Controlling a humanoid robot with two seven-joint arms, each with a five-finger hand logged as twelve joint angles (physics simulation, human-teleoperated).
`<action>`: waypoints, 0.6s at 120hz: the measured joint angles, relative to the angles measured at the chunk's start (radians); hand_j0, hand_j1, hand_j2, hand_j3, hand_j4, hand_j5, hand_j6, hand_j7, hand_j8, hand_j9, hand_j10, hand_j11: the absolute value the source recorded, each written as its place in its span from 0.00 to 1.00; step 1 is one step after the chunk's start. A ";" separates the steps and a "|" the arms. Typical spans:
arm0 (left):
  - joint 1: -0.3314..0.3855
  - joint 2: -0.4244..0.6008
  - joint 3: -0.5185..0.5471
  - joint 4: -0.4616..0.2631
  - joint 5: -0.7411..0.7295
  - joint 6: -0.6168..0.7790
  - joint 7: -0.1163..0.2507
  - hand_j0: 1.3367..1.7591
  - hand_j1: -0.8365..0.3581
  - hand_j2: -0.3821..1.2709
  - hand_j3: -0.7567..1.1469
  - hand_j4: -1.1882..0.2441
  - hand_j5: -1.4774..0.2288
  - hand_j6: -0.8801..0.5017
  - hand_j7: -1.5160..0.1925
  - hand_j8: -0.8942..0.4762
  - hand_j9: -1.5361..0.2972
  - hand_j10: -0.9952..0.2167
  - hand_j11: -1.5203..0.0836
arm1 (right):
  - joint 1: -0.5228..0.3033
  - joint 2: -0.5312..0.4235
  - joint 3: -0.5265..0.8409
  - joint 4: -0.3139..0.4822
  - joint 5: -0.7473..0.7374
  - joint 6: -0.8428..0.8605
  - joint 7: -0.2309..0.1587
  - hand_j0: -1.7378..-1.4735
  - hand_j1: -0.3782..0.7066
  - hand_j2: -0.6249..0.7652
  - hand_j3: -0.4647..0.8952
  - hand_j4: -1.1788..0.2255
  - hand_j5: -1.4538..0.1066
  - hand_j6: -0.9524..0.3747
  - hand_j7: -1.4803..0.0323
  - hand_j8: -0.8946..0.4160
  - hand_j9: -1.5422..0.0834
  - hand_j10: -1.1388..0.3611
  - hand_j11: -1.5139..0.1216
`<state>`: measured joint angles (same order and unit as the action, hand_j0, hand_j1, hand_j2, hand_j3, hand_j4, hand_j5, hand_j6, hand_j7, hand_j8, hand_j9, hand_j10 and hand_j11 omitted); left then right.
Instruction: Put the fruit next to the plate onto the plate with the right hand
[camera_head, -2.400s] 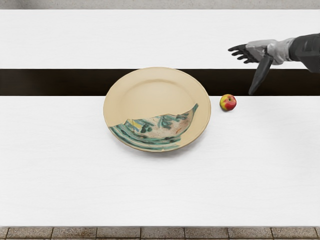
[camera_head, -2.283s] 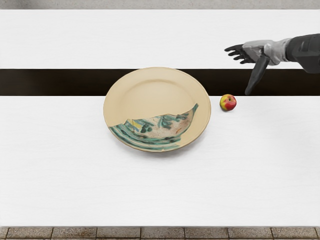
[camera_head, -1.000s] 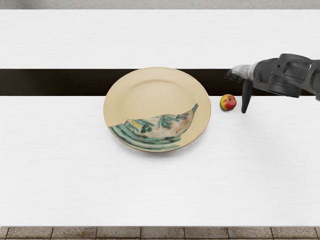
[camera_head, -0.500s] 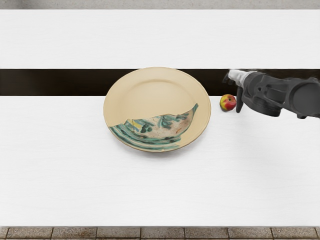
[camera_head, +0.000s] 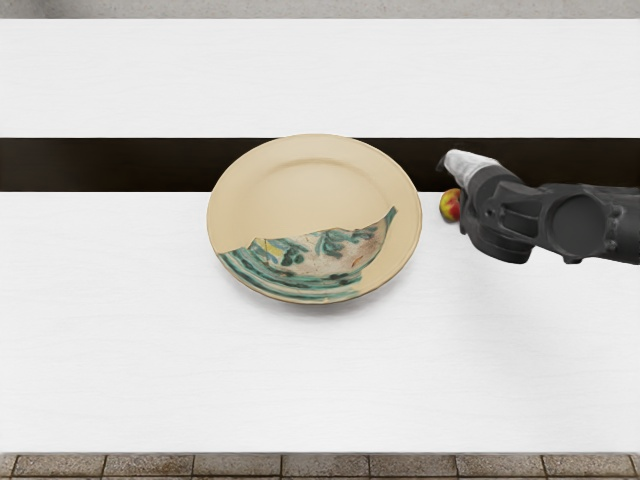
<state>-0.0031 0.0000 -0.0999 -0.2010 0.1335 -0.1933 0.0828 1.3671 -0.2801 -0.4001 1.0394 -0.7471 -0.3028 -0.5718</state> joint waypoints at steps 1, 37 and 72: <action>0.000 0.000 0.000 0.000 0.000 0.000 0.000 0.76 0.99 0.23 0.40 0.83 0.87 0.64 0.89 0.65 0.84 0.82 0.95 | -0.001 0.001 0.000 0.000 0.000 -0.001 0.000 0.30 0.29 0.42 0.34 0.67 0.73 0.53 0.77 0.50 0.76 0.60 0.73; 0.000 0.000 0.000 0.000 0.000 0.000 0.000 0.76 0.99 0.23 0.40 0.83 0.87 0.64 0.89 0.65 0.84 0.82 0.95 | -0.010 0.012 0.001 0.019 0.005 -0.033 -0.025 0.30 0.36 0.41 0.34 0.62 0.68 0.49 0.72 0.45 0.71 0.56 0.68; -0.002 0.000 -0.001 0.000 0.000 0.000 0.000 0.76 0.99 0.23 0.40 0.83 0.87 0.64 0.89 0.65 0.84 0.82 0.95 | 0.018 -0.028 -0.001 0.105 0.009 -0.036 -0.038 0.30 0.42 0.40 0.34 0.59 0.64 0.45 0.67 0.42 0.67 0.52 0.64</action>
<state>-0.0046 0.0000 -0.1009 -0.2010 0.1335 -0.1933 0.0828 1.3846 -0.3084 -0.4015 1.1443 -0.7377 -0.3386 -0.6100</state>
